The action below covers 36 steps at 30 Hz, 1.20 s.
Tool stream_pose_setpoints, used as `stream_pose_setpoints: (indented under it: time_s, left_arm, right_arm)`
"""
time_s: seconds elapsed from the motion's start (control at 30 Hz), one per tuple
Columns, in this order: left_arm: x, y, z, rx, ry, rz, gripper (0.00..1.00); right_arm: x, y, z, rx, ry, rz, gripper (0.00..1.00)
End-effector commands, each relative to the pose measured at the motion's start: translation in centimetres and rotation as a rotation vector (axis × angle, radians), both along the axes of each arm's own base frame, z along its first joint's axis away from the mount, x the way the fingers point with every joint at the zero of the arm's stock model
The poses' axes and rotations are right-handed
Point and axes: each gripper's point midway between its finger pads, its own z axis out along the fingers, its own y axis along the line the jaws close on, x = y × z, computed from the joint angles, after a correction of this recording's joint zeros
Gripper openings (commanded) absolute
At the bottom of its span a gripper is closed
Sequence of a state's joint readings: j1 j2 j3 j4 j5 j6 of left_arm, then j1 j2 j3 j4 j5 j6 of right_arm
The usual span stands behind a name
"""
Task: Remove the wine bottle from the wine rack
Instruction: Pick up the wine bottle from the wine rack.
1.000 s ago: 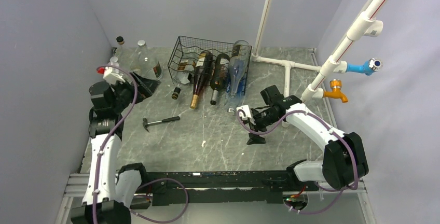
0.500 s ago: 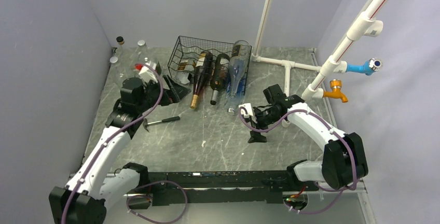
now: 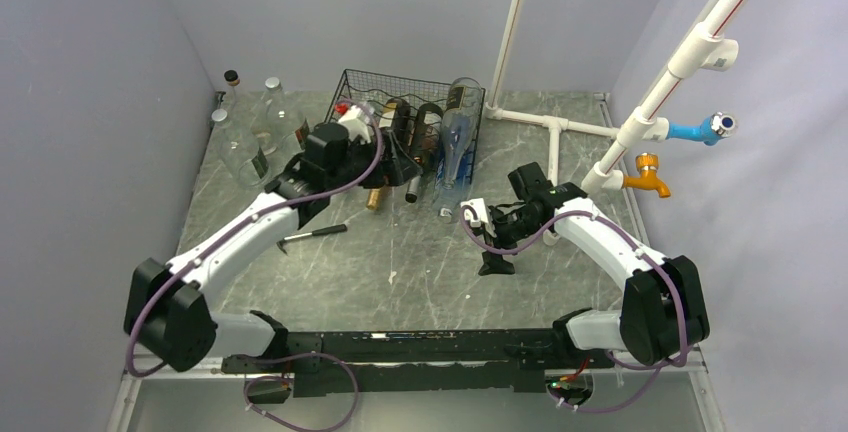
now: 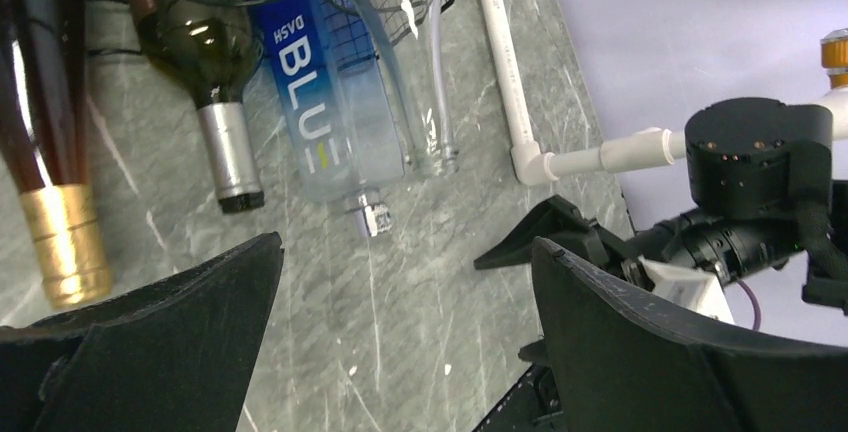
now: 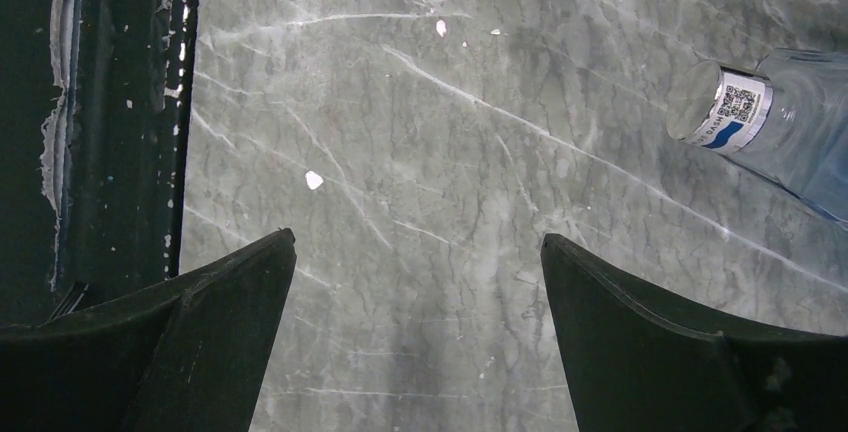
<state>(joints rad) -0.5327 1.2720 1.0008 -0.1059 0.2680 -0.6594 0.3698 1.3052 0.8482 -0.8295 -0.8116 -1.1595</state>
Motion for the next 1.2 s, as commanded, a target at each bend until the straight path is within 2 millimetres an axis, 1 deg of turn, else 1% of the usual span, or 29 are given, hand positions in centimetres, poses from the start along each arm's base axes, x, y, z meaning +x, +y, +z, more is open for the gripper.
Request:
stream_pose_setpoints:
  time_s: [0.0,0.23,0.37,0.5,0.53,0.77,0.9,0.93,0.97,1.1,1.13,1.17]
  left_arm:
    - [2.3,-2.6,2.2,0.0,-0.092,-0.004,0.99]
    - [4.3,-5.8,0.4,0.086,-0.073,0.014,1.0]
    - [5.4,-6.9,-0.3,0.126,-0.064,0.053,1.0]
    - [5.7,-8.2,-1.0,0.145,-0.044,0.051,0.98]
    - [6.2,-8.2,-1.0,0.152,-0.05,0.075,0.97]
    - [7.4,-9.7,-2.0,0.178,-0.047,0.079,0.93]
    - [8.2,-10.5,-2.9,0.209,-0.047,0.086,0.93]
    - [8.3,-10.8,-2.9,0.214,-0.051,0.087,0.92]
    - [8.4,-11.0,-3.2,0.22,-0.054,0.088,0.89]
    - [8.8,-11.7,-3.9,0.233,-0.055,0.098,0.88]
    - [8.9,-11.9,-4.1,0.235,-0.059,0.096,0.84]
    - [9.1,-12.0,-4.2,0.235,-0.061,0.095,0.83]
  right_arm:
    - [0.8,0.3,0.8,0.019,-0.037,0.004,0.96]
    - [1.0,0.0,0.6,0.011,-0.037,-0.003,0.96]
    - [1.0,0.1,0.5,0.009,-0.033,-0.002,0.96]
    - [1.1,-0.1,0.4,0.005,-0.035,-0.005,0.96]
    - [1.1,-0.1,0.4,0.004,-0.034,-0.006,0.96]
    - [1.2,-0.3,0.4,0.003,-0.035,-0.014,0.97]
    - [1.3,-0.3,0.3,0.002,-0.033,-0.016,0.97]
    - [1.3,-0.3,0.3,0.003,-0.034,-0.018,0.97]
    - [1.3,-0.3,0.3,0.002,-0.034,-0.018,0.97]
    - [1.3,-0.4,0.3,0.001,-0.034,-0.02,0.97]
    - [1.4,-0.5,0.3,0.0,-0.035,-0.022,0.97]
    - [1.4,-0.5,0.3,0.0,-0.035,-0.021,0.97]
